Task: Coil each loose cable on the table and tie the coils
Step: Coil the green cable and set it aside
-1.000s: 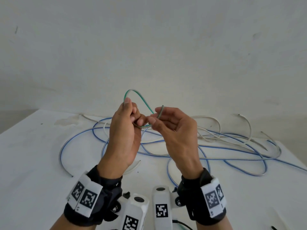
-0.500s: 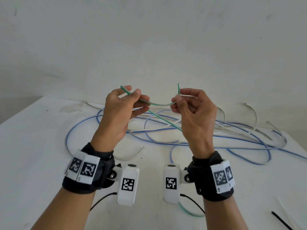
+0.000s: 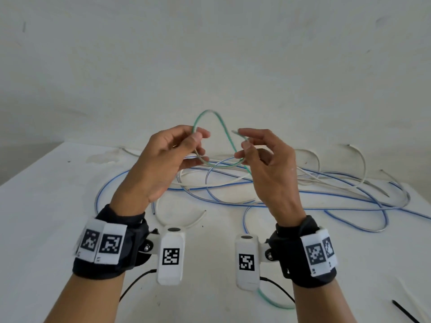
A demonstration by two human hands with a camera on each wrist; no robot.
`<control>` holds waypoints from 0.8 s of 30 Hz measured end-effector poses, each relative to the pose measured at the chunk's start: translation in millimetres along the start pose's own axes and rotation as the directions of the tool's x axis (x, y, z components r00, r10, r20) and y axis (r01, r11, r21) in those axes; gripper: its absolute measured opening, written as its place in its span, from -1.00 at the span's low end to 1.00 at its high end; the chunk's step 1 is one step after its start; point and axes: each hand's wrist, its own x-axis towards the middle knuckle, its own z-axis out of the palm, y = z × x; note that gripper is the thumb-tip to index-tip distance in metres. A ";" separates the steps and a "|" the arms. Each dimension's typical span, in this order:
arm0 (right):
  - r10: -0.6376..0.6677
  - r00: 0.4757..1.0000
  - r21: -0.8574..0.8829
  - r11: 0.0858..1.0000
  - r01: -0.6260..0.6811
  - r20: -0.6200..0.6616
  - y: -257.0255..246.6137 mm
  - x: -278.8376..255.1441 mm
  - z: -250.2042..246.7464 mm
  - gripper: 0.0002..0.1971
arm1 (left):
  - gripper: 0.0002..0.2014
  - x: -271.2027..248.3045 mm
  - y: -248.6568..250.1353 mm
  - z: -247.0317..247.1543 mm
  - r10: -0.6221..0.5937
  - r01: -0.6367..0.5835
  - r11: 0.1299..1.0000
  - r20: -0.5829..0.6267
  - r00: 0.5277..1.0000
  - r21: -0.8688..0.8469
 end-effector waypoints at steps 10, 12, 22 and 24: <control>-0.062 0.983 -0.158 0.983 0.090 0.176 -2.1 -1.1 -4.1 -0.78 | -0.83 -2.6 -10.5 11.7 0.046 -0.087 0.951 0.143 0.989 0.298; -0.073 0.986 -0.123 0.988 0.091 0.149 -6.2 -1.9 -4.6 -0.68 | -0.84 -3.4 -10.7 10.8 0.030 -0.083 0.933 0.155 0.988 0.350; -0.116 0.967 -0.231 0.958 0.169 0.225 1.4 -6.2 1.2 -0.73 | -0.90 -5.2 -7.5 5.5 0.072 -0.161 0.803 0.175 0.982 0.574; -0.126 0.965 -0.333 0.922 0.200 0.229 3.3 -6.4 -0.6 -0.79 | -0.79 -6.0 -6.7 3.2 0.087 -0.183 0.798 0.191 0.978 0.574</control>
